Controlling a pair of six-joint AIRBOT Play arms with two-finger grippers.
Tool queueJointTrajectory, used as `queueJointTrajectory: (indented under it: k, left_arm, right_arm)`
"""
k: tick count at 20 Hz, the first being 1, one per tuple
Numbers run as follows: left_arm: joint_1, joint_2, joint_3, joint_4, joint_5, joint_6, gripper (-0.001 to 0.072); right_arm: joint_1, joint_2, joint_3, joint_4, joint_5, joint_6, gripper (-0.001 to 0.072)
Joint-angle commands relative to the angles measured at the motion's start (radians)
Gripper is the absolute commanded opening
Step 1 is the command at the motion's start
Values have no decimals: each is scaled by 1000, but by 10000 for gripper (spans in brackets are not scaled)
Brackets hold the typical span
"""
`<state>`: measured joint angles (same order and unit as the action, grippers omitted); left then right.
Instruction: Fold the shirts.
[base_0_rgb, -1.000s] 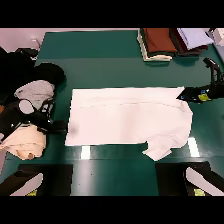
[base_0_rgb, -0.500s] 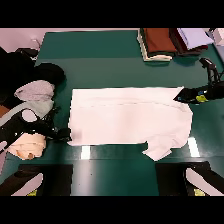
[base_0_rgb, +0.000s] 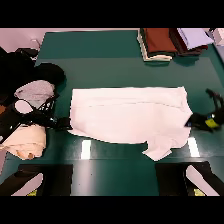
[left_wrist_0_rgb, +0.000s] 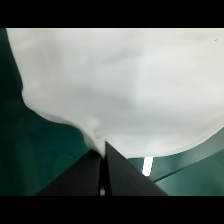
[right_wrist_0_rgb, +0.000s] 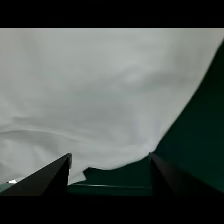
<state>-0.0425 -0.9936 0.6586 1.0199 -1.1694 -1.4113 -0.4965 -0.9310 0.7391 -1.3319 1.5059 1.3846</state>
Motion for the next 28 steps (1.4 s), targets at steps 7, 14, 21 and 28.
queueJointTrajectory:
  k: [7,14,21,28]
  left_arm:
    - [1,1,19,-7,32,18,25]
    - [1,2,29,13,4,32,24]
    - [1,259,41,156,-198,-79,24]
    - [1,218,109,136,-40,-72,23]
  right_arm:
    - [-121,-21,-251,45,-50,-10,554]
    - [105,-140,-184,98,-111,-13,102]
    - [204,93,-6,-90,123,-15,17]
    - [220,55,203,-102,38,-15,16]
